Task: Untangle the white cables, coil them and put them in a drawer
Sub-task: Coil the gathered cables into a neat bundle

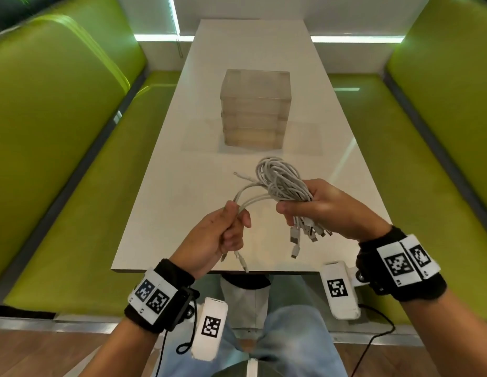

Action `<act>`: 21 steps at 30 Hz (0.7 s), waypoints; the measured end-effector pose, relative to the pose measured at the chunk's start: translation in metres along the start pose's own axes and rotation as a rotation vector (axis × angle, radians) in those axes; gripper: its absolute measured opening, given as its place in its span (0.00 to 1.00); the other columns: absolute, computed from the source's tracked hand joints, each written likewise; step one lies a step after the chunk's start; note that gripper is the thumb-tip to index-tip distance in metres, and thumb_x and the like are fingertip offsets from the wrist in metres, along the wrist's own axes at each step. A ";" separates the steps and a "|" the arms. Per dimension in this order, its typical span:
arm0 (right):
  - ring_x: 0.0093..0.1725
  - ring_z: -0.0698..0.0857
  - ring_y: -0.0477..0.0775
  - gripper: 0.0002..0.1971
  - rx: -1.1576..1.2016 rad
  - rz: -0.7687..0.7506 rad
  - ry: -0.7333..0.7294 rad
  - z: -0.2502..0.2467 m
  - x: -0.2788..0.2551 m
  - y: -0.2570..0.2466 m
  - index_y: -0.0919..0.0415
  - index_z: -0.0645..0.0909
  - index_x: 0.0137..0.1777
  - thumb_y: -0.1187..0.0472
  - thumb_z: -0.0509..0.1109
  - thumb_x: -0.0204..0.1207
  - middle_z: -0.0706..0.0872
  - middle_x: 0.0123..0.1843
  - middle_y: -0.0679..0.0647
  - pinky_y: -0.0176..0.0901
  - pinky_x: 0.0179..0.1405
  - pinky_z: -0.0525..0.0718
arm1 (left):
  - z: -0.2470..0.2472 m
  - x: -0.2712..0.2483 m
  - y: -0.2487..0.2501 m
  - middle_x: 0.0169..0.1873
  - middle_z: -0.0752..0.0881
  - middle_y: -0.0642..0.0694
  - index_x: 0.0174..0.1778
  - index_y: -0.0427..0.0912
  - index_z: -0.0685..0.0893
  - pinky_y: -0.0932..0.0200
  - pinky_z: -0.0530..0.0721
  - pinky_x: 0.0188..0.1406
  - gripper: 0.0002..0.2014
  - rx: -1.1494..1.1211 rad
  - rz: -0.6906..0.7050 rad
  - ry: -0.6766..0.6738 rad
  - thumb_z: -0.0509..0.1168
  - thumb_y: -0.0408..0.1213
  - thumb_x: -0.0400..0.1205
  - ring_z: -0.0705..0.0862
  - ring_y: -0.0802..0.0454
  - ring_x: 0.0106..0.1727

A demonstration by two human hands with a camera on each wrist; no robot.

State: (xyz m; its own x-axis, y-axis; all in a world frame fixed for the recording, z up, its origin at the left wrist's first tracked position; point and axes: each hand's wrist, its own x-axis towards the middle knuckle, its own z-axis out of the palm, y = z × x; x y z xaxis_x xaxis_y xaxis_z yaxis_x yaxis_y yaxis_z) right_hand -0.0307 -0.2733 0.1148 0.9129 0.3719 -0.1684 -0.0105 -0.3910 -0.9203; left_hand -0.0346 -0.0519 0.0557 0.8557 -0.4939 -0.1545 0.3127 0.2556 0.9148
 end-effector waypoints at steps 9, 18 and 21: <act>0.38 0.84 0.43 0.03 0.059 0.037 0.140 0.062 0.018 0.018 0.46 0.83 0.45 0.57 0.71 0.76 0.86 0.37 0.43 0.42 0.45 0.81 | 0.027 0.018 0.000 0.52 0.88 0.38 0.62 0.37 0.78 0.53 0.86 0.54 0.18 -0.205 0.093 0.350 0.48 0.43 0.89 0.87 0.44 0.53; 0.47 0.84 0.51 0.08 -0.180 0.078 0.044 0.070 0.024 0.006 0.50 0.80 0.47 0.51 0.75 0.72 0.85 0.48 0.53 0.35 0.43 0.77 | 0.029 0.016 -0.001 0.64 0.86 0.42 0.69 0.38 0.79 0.52 0.82 0.64 0.24 -0.326 0.015 0.413 0.48 0.49 0.88 0.84 0.47 0.65; 0.50 0.86 0.51 0.14 -0.111 0.069 -0.041 0.076 0.024 0.011 0.49 0.80 0.56 0.50 0.74 0.72 0.87 0.50 0.49 0.42 0.52 0.81 | 0.034 0.015 -0.001 0.60 0.88 0.47 0.65 0.41 0.82 0.58 0.86 0.55 0.22 -0.269 0.016 0.419 0.51 0.50 0.88 0.86 0.52 0.60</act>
State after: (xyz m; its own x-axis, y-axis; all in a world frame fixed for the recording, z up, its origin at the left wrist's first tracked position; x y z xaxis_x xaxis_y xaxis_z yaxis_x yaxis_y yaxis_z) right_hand -0.0397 -0.2043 0.0740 0.8940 0.3742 -0.2465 -0.0253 -0.5071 -0.8615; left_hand -0.0360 -0.0876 0.0650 0.9363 -0.1257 -0.3280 0.3459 0.4930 0.7984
